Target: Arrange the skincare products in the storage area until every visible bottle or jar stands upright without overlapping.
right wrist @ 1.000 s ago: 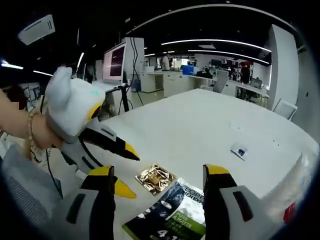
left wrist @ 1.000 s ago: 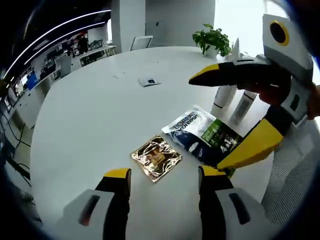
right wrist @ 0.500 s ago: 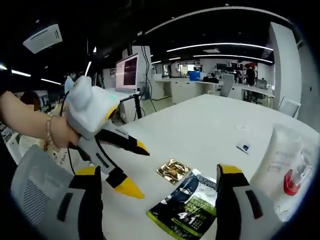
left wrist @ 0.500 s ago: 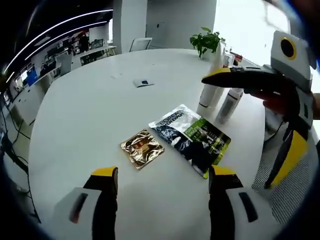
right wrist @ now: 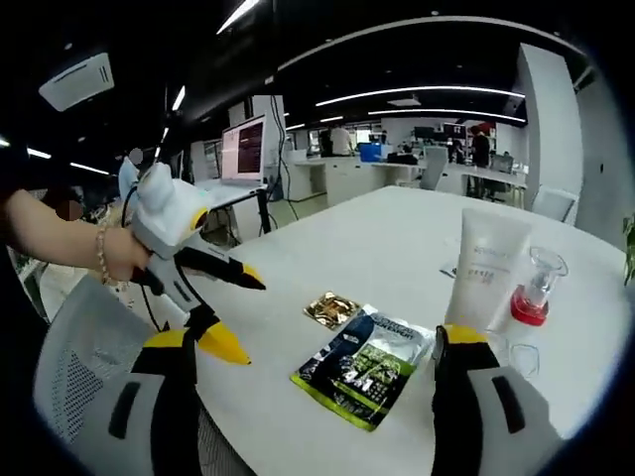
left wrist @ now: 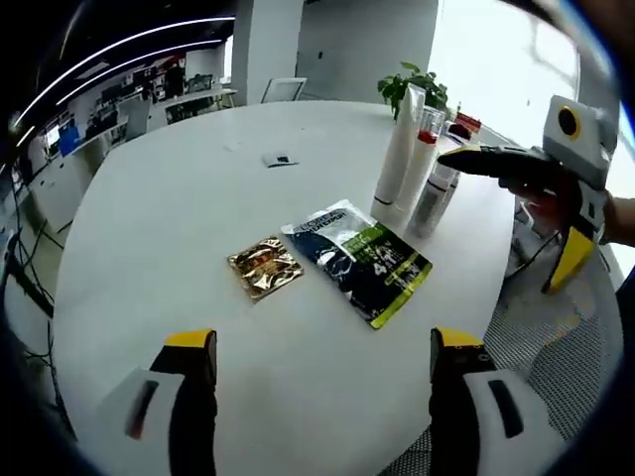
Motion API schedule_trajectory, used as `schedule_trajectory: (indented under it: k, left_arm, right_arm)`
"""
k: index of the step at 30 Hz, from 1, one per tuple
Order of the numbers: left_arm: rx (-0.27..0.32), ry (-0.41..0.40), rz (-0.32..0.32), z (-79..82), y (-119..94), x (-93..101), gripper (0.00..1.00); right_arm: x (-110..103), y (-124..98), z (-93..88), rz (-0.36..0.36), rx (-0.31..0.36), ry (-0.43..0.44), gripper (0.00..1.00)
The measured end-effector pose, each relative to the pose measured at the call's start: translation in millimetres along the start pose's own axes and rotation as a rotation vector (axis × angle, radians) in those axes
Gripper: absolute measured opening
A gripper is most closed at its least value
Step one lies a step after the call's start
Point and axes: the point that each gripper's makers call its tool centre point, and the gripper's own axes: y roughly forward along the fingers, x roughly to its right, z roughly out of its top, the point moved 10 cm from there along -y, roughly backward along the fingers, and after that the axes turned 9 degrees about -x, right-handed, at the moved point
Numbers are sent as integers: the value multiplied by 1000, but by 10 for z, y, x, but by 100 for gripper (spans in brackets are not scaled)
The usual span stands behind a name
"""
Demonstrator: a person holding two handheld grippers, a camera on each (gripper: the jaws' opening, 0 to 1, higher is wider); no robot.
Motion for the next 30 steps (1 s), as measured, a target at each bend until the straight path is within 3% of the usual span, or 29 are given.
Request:
schedule_trajectory:
  k: [15,24,30]
  left_arm:
    - [23,-48,30,-171,-192,62,88]
    - [23,-58,46,-205,-255,94,87]
    - [26,-57,51,-178,-272,98,87]
  right_arm:
    - [464,-428,-232,-160,-2,82,100]
    - [544,-527,-431,-204,-22,132,100]
    - [562,-531,-396,-216,-7,143,99]
